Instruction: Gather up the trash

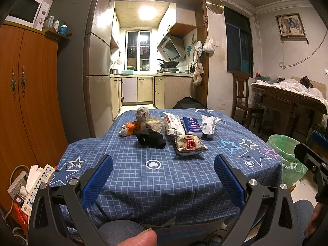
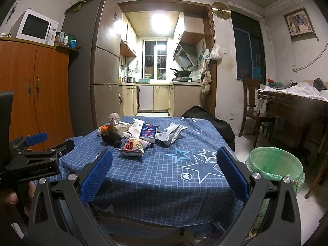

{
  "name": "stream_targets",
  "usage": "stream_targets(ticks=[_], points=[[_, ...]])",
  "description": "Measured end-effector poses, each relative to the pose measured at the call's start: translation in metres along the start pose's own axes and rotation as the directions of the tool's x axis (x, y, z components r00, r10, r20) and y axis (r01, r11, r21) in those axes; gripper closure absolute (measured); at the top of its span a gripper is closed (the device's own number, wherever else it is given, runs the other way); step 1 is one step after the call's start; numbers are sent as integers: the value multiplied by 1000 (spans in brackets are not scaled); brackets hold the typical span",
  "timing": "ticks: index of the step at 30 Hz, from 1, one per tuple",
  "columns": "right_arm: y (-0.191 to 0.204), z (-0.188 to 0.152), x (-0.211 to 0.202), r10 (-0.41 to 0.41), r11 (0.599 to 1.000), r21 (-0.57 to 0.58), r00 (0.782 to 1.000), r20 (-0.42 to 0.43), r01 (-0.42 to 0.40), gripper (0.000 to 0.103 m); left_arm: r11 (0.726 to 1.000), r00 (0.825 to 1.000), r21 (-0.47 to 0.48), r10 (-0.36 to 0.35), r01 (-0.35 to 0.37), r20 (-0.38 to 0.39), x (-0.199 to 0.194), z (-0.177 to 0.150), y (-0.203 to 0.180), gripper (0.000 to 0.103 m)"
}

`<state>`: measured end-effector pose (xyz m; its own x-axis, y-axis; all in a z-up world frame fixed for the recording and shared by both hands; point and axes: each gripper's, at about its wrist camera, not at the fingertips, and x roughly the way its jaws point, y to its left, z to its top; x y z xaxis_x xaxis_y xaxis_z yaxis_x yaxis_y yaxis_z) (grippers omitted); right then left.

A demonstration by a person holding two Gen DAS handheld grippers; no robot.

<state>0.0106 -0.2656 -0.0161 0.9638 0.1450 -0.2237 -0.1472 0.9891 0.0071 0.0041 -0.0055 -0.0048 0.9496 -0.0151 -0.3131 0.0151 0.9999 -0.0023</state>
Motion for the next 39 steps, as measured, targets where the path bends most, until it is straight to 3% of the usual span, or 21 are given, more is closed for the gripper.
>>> stream_targets(ticks=[31, 36, 39], points=[[2, 0, 3, 5, 1000, -2, 1000, -11, -5, 5, 1000, 1000, 2, 1, -1, -12, 1, -2, 0, 5], [2, 2, 11, 17, 1000, -13, 1000, -20, -17, 5, 1000, 1000, 15, -6, 6, -28, 11, -1, 3, 5], [2, 6, 29, 72, 997, -11, 996, -57, -72, 5, 1000, 997, 0, -29, 29, -68, 34, 5, 20, 5]])
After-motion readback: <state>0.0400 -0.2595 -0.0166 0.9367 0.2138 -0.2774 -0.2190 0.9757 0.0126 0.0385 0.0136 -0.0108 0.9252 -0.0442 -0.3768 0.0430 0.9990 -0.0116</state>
